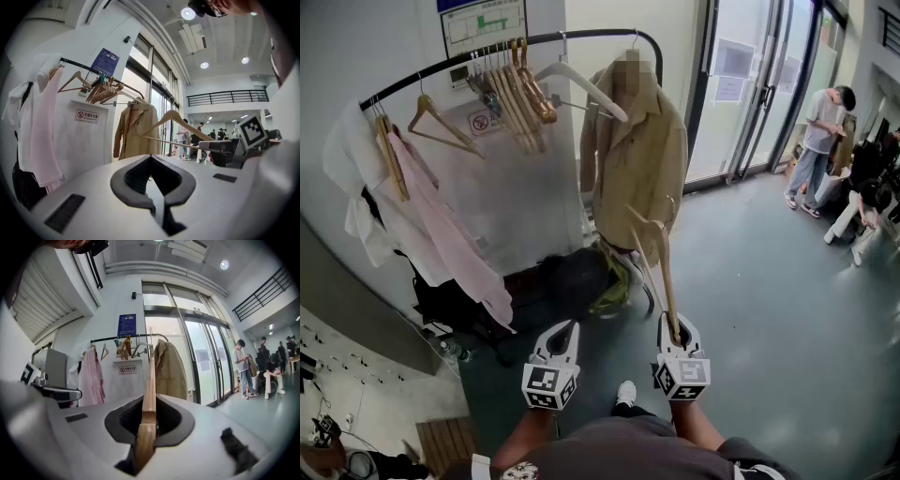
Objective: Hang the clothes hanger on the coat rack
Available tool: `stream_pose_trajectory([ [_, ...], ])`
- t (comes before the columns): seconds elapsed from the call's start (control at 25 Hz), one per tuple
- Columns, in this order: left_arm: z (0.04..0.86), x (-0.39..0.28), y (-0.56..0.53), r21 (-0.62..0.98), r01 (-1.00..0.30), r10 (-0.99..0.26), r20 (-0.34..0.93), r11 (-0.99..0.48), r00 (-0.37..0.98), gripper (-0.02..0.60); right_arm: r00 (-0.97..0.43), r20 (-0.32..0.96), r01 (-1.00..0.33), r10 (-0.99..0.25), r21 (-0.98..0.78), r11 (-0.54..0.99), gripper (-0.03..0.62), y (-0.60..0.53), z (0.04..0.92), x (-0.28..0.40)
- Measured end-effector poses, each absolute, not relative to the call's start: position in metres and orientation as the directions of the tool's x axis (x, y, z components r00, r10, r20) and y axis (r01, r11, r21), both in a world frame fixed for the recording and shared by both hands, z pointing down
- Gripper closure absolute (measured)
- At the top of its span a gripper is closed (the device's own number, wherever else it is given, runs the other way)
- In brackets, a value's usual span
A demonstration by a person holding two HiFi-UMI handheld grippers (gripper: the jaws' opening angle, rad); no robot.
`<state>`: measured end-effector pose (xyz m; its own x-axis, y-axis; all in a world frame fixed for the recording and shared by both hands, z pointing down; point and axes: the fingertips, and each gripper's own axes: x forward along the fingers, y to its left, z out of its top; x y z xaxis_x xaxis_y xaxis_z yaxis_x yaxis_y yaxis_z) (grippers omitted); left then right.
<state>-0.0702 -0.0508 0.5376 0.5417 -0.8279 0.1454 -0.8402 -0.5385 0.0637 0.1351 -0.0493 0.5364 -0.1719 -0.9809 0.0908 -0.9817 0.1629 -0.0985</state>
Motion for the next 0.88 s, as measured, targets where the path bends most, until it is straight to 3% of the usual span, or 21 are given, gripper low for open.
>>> stream_pose_trajectory([
  [0.32,0.532,-0.034,-0.119,0.059,-0.862,-0.848,0.158,-0.503,0.506,0.58,-0.222,0.099,-0.973,-0.97,-0.095,0.213,0.551,-0.129,0.534,0.168],
  [0.88,0.536,-0.033,-0.196,0.079,-0.885,-0.87,0.163,-0.458,0.465,0.58,-0.272,0.07,-0.96,-0.96,-0.085,0.266,0.551,-0.236,0.516,0.176],
])
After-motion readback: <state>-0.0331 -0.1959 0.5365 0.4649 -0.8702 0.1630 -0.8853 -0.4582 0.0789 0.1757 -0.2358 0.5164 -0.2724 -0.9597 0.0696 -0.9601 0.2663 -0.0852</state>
